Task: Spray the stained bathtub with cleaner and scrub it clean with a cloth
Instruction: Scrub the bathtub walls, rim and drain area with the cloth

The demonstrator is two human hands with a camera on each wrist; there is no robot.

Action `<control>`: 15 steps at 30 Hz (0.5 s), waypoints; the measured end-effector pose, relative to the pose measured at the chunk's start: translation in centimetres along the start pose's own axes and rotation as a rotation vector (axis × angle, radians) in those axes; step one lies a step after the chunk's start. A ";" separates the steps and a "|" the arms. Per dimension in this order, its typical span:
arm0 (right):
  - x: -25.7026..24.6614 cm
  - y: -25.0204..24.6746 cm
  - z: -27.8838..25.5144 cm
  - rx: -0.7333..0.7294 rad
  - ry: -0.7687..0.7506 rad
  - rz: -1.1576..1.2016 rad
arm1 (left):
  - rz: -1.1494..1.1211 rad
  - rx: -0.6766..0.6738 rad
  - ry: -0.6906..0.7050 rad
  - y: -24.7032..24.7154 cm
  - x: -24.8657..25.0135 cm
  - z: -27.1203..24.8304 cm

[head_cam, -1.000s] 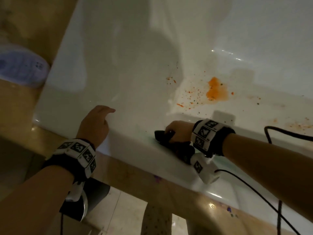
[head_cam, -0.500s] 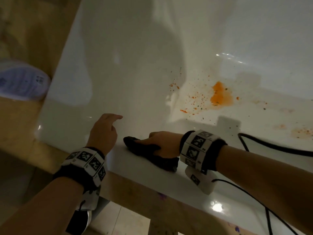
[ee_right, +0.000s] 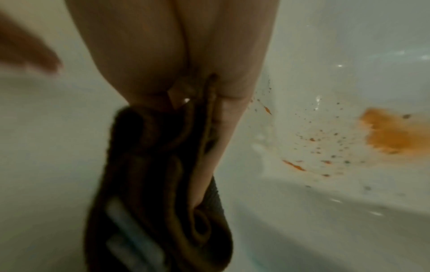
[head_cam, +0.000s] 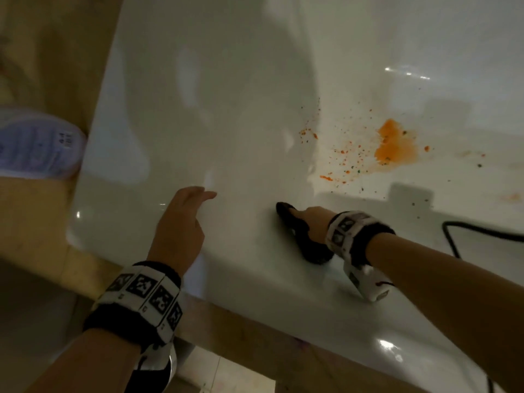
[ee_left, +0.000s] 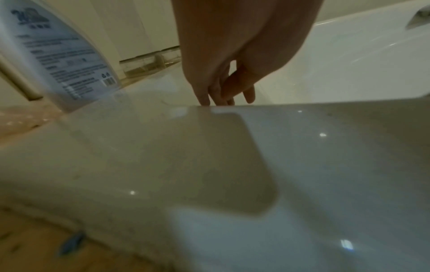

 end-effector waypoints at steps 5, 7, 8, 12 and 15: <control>-10.0 -3.4 -4.0 -0.023 -0.351 0.137 | 0.014 0.110 -0.098 -2.3 -1.6 0.3; -14.0 -1.7 -5.2 -0.137 -0.463 -0.031 | -0.026 0.134 -0.156 -3.0 -2.3 0.4; -15.4 -0.5 -5.5 -0.183 -0.486 -0.149 | -0.044 0.142 -0.166 -3.2 -2.4 0.4; -17.6 1.4 -4.0 -0.196 -0.481 -0.354 | -0.087 0.135 -0.163 -3.0 -2.7 0.5; -17.4 0.4 -2.9 -0.128 -0.432 -0.261 | -0.114 0.111 -0.170 -2.4 -2.8 0.5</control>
Point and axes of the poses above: each hand's wrist, its own z-axis towards the middle knuckle, its own y-axis out of the palm, x = y × z, the point moved 9 cm from there along z, towards the middle knuckle, and after that the axes turned 12 degrees about z, right-handed, at the moved point
